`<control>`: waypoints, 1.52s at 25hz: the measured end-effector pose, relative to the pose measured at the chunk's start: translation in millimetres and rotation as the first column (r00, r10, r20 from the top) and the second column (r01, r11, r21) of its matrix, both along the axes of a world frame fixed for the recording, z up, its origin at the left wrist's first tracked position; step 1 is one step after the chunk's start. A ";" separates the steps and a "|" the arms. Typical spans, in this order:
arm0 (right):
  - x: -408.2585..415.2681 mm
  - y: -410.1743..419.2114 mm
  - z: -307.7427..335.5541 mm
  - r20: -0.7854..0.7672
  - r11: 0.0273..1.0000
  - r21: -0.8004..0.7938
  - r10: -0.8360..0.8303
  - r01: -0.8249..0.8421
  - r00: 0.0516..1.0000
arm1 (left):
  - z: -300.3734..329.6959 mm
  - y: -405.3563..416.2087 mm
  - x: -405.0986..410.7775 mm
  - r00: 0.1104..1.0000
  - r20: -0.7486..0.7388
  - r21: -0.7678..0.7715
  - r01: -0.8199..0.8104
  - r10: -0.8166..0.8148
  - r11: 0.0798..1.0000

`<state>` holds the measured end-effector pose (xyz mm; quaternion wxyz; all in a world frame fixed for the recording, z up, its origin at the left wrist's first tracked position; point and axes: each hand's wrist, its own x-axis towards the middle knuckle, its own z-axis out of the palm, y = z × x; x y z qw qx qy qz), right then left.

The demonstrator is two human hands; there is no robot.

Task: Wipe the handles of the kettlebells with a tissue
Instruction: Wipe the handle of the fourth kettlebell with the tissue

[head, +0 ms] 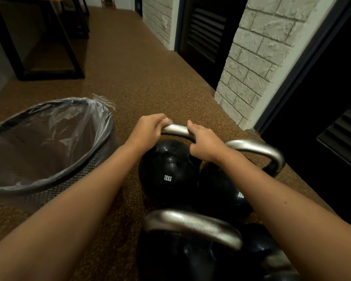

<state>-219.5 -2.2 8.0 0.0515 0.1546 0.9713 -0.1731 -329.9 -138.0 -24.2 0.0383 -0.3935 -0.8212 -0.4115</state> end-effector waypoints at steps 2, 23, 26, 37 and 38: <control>-0.3 -0.2 0.4 -0.003 1.000 -0.005 0.006 -0.006 1.000 | -0.7 -2.7 -5.8 0.998 0.032 -0.027 -0.055 0.056 0.998; -2.9 -0.2 -3.9 -0.009 1.000 0.014 -0.002 0.002 1.000 | -20.8 7.7 19.3 0.952 -0.268 0.037 -0.142 0.147 0.989; -1.9 0.1 -5.7 -0.021 1.000 0.008 -0.002 0.002 1.000 | -30.7 2.6 24.8 0.921 -0.384 0.003 -0.066 0.062 0.998; -2.8 1.0 -8.2 -0.013 1.000 -0.013 -0.019 0.019 1.000 | -17.9 -14.4 20.6 0.977 -0.116 0.071 -0.170 0.177 0.983; -3.0 0.8 -7.8 -0.013 1.000 -0.011 -0.019 0.019 1.000 | -19.0 -13.2 27.3 0.975 -0.145 0.073 -0.162 0.171 0.984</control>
